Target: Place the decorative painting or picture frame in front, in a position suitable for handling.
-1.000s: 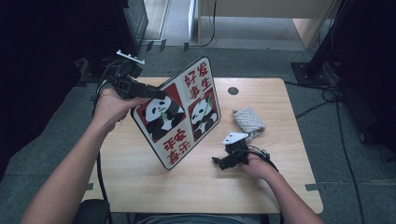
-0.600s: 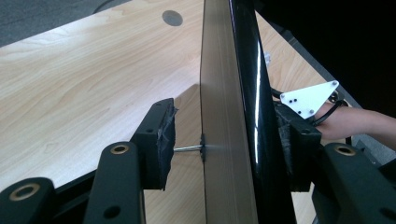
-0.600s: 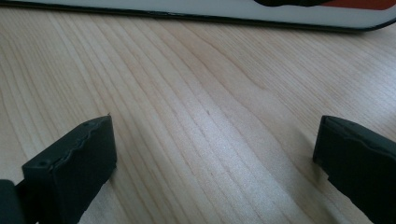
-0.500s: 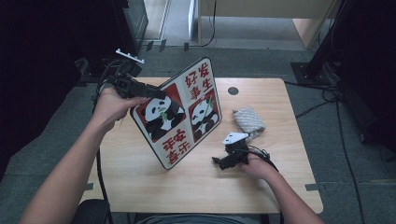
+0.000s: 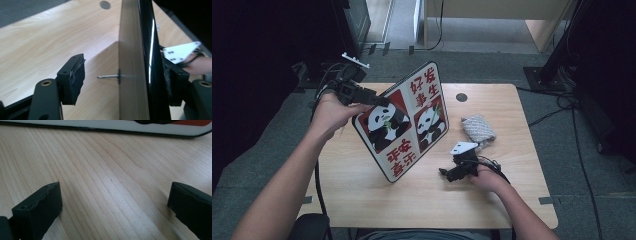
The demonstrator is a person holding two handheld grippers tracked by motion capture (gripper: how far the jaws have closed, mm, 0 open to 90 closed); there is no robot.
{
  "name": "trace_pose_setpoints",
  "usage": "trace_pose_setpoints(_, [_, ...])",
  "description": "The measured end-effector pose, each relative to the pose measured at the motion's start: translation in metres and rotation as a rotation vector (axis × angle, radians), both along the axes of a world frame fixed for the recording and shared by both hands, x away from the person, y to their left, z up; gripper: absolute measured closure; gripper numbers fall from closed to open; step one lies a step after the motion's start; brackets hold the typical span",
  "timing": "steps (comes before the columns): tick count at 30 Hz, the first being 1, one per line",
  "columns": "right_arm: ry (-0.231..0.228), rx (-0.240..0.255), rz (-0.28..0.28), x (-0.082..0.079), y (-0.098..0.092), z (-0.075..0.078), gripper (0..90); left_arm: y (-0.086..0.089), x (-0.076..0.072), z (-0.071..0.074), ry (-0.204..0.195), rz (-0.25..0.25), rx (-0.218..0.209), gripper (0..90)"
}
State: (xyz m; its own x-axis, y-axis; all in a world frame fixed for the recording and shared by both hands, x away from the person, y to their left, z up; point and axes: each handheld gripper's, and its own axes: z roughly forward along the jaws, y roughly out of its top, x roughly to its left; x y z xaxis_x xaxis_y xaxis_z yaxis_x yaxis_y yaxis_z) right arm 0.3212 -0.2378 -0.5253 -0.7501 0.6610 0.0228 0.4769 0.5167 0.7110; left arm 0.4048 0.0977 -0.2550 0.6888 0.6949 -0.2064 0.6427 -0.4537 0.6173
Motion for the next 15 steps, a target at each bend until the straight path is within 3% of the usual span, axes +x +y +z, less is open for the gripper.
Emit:
trace_pose_setpoints(2, [0.0,0.0,0.0,0.0,0.0,0.0,0.0,-0.0005,-0.0018,0.0004,-0.025,0.002,0.012,32.6])
trace_pose_setpoints(4, [0.0,0.0,0.0,0.0,0.0,0.0,0.0,-0.0004,-0.0016,0.0006,-0.018,0.003,0.01,32.1])
trace_pose_setpoints(10, [0.0,0.0,0.0,0.0,0.0,0.0,0.0,-0.0022,-0.0043,0.0015,-0.049,0.009,0.03,31.4])
trace_pose_setpoints(15, [0.0,0.0,0.0,0.0,0.0,0.0,0.0,-0.0002,-0.0045,0.0005,-0.04,0.023,-0.001,32.9])
